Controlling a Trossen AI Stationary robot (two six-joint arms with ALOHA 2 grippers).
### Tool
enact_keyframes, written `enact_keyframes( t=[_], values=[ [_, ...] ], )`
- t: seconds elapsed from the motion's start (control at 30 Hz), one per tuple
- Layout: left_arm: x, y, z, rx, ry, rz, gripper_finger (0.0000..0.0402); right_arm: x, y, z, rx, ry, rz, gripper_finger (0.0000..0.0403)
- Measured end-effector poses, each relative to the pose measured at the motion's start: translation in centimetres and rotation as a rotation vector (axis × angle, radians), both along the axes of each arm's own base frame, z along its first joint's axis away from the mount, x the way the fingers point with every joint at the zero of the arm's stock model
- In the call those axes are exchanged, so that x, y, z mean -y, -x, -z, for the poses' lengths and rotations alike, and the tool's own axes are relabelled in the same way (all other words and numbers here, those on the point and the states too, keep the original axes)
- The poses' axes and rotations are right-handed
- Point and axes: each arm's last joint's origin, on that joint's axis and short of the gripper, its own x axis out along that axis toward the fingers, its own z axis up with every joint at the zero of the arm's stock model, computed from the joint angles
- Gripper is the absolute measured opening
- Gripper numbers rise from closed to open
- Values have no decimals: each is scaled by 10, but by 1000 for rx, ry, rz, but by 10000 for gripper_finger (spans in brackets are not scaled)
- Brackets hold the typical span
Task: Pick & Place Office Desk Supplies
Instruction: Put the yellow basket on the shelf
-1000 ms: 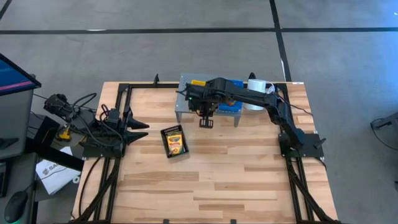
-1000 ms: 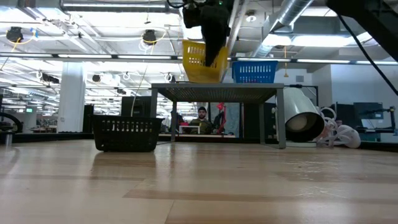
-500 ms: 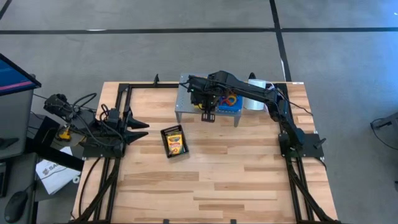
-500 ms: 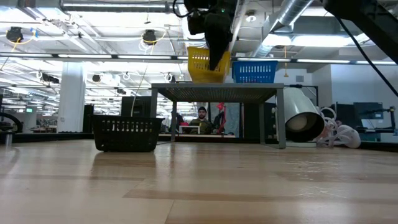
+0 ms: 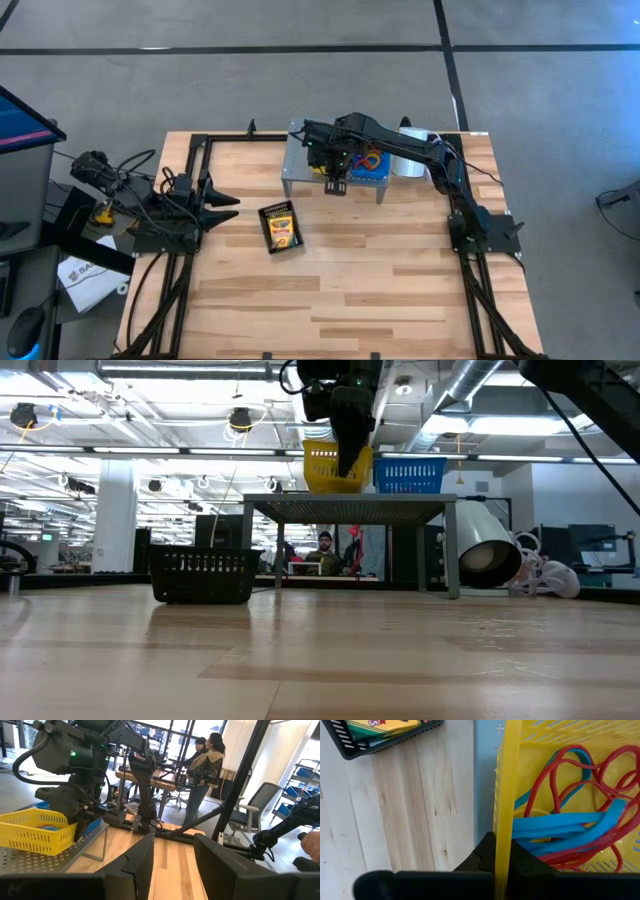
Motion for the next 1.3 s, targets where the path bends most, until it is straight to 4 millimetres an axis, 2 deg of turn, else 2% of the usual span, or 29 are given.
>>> enact_keyframes(
  t=[0.3,1.3],
  values=[
    [0,0,0,0,0,0,135,8,2,0,4,-16,19,0],
    [0,0,0,0,1,0,135,7,5,1,-16,-58,60,0]
  ],
)
